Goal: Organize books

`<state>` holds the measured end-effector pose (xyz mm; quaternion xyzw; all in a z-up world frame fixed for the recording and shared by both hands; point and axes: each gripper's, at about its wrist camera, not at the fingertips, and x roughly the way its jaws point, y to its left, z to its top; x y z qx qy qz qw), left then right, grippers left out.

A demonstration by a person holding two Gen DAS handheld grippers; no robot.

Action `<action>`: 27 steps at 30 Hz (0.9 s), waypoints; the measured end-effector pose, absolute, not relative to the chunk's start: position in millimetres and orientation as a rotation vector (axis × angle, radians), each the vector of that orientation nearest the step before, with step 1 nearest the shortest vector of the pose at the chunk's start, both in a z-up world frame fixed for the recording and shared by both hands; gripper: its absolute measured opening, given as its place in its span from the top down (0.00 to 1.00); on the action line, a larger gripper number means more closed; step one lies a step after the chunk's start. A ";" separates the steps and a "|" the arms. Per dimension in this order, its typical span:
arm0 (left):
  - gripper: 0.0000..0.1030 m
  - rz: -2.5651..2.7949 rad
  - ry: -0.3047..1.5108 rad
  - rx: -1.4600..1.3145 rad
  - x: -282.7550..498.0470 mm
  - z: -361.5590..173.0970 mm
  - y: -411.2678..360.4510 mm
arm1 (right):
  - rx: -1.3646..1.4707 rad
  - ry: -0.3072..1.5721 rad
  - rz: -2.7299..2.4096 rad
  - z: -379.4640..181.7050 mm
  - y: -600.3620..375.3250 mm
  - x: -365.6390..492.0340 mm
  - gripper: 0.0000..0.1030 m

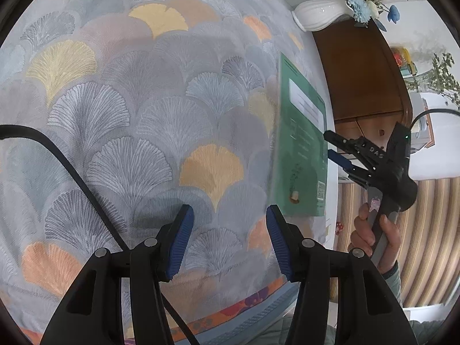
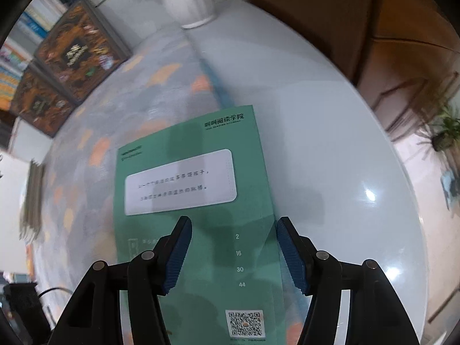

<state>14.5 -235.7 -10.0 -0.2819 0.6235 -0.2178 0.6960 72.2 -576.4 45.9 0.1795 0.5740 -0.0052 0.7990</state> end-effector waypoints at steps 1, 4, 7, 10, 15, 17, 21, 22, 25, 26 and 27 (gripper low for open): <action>0.51 -0.487 1.390 -0.632 14.2 -10.4 -235.2 | 0.373 1.233 0.008 47.6 -568.6 74.0 0.41; 0.51 -0.484 1.387 -0.641 12.5 -10.3 -232.2 | 0.328 1.242 0.089 48.6 -533.8 80.8 0.41; 0.50 -0.421 1.342 -0.600 7.4 -0.9 -220.3 | 0.327 1.284 0.216 40.0 -495.0 86.9 0.41; 0.50 -0.316 1.245 -0.525 1.3 17.7 -196.8 | 0.266 1.259 0.295 41.1 -466.4 83.5 0.42; 0.50 -0.284 1.192 -0.529 13.7 26.2 -178.1 | 0.224 1.238 0.252 34.7 -465.8 78.1 0.54; 0.50 -0.295 1.183 -0.522 23.3 24.1 -181.3 | 0.268 1.228 0.246 29.5 -473.0 68.5 0.58; 0.50 -0.277 1.228 -0.486 35.3 10.7 -192.8 | 0.343 1.217 0.298 24.1 -479.6 40.4 0.57; 0.50 -0.280 1.228 -0.496 35.1 9.3 -194.6 | 0.350 1.217 0.312 23.5 -478.1 36.9 0.57; 0.50 -0.291 1.226 -0.491 34.5 8.8 -199.9 | 0.348 1.207 0.304 23.5 -469.7 37.8 0.52; 0.50 -0.305 1.232 -0.485 34.8 9.2 -201.5 | 0.355 1.202 0.309 23.4 -467.9 39.3 0.48; 0.50 -0.319 1.247 -0.496 35.6 8.6 -202.3 | 0.366 1.195 0.318 22.4 -466.0 41.3 0.46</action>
